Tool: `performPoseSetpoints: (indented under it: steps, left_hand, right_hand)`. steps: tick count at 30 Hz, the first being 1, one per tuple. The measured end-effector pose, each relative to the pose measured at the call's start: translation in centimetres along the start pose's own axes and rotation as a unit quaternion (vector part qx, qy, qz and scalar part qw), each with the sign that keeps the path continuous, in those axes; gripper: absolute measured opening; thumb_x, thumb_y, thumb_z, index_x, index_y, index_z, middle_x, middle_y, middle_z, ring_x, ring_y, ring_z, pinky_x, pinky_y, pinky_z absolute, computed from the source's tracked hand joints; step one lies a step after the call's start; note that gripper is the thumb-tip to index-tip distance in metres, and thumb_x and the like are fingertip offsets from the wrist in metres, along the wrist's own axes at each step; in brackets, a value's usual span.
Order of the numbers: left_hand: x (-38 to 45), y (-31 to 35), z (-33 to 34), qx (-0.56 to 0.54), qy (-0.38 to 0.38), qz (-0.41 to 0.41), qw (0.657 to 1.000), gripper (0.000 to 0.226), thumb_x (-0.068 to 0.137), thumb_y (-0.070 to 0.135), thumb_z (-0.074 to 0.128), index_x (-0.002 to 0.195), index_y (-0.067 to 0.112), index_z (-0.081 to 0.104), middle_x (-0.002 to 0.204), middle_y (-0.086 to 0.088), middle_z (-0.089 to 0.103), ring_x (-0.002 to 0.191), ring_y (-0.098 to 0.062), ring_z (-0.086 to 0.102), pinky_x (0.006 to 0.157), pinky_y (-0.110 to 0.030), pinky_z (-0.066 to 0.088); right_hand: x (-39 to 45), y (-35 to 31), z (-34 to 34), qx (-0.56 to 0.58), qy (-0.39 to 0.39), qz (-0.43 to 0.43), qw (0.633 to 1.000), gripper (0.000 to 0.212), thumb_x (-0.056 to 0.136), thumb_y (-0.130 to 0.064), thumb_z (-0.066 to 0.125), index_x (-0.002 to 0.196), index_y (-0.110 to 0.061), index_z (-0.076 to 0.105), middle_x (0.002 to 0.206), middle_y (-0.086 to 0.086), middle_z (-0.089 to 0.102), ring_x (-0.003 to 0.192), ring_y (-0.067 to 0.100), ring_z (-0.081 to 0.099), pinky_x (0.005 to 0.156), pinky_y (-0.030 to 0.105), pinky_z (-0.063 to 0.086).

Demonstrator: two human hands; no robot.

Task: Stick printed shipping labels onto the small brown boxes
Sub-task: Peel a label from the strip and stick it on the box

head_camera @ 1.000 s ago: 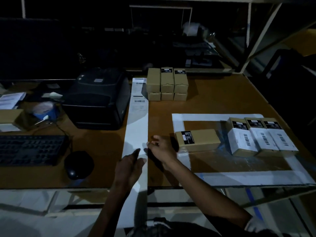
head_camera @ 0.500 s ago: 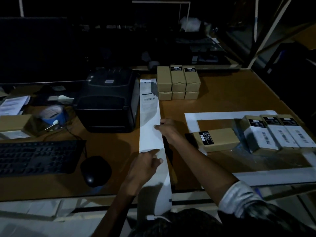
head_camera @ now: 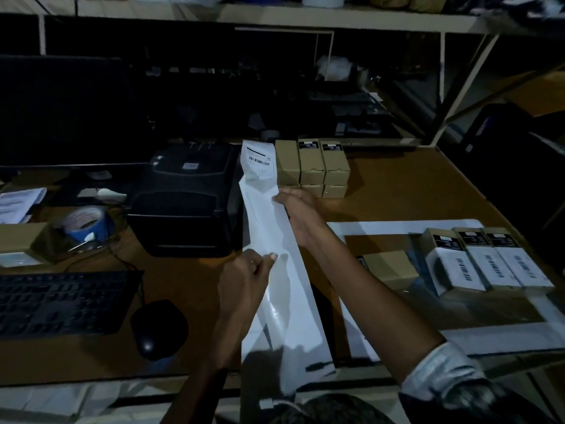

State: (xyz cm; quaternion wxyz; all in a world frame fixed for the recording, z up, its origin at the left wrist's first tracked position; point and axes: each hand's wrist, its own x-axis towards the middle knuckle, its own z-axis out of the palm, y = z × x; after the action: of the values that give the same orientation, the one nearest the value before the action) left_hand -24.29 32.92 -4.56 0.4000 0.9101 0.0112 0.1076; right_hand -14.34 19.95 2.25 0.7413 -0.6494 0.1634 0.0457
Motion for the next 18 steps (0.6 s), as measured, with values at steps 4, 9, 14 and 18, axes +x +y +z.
performPoseSetpoints:
  steps: [4,9,14,18]
  left_hand:
    - [0.7,0.9,0.1,-0.086,-0.016,-0.026,0.996,0.048,0.097,0.052,0.056,0.061,0.021,0.062,0.051,0.004,0.064,0.045,-0.007,0.063,0.060,-0.034,0.057]
    - [3.0,1.6,-0.5,0.005,0.029,-0.057,0.998,0.056,0.096,0.065,0.039,0.074,0.018,0.062,0.070,0.000,0.064,0.073,-0.024,0.065,0.063,-0.030,0.043]
    - [5.6,3.7,-1.3,-0.043,0.026,-0.090,0.995,0.046,0.093,0.058,0.056,0.112,0.016,0.058,0.104,-0.003,0.070,0.093,-0.023,0.064,0.072,-0.028,0.040]
    - [7.7,5.1,-0.8,-0.115,-0.019,-0.098,0.988,0.056,0.093,0.044,0.065,0.135,0.011,0.048,0.129,-0.010,0.063,0.115,-0.029,0.061,0.080,-0.028,0.042]
  right_hand:
    - [-0.6,0.2,-0.9,-0.005,0.022,0.008,1.000,0.028,0.088,-0.032,0.071,0.108,-0.013,0.070,0.108,0.011,0.074,0.106,0.034,0.068,0.098,0.050,0.054]
    - [-2.2,2.8,-2.5,-0.037,0.031,-0.001,0.999,0.019,0.092,-0.034,0.069,0.088,-0.015,0.070,0.090,0.006,0.070,0.089,0.025,0.066,0.081,0.038,0.055]
    - [-3.2,4.2,-3.4,-0.086,0.037,-0.029,0.995,0.017,0.095,-0.026,0.066,0.086,-0.012,0.067,0.076,-0.002,0.062,0.072,0.013,0.056,0.063,0.024,0.043]
    - [-3.2,3.2,-3.5,-0.085,0.031,-0.047,0.995,0.019,0.096,-0.025,0.066,0.093,-0.008,0.072,0.083,0.001,0.073,0.073,0.015,0.066,0.061,0.024,0.052]
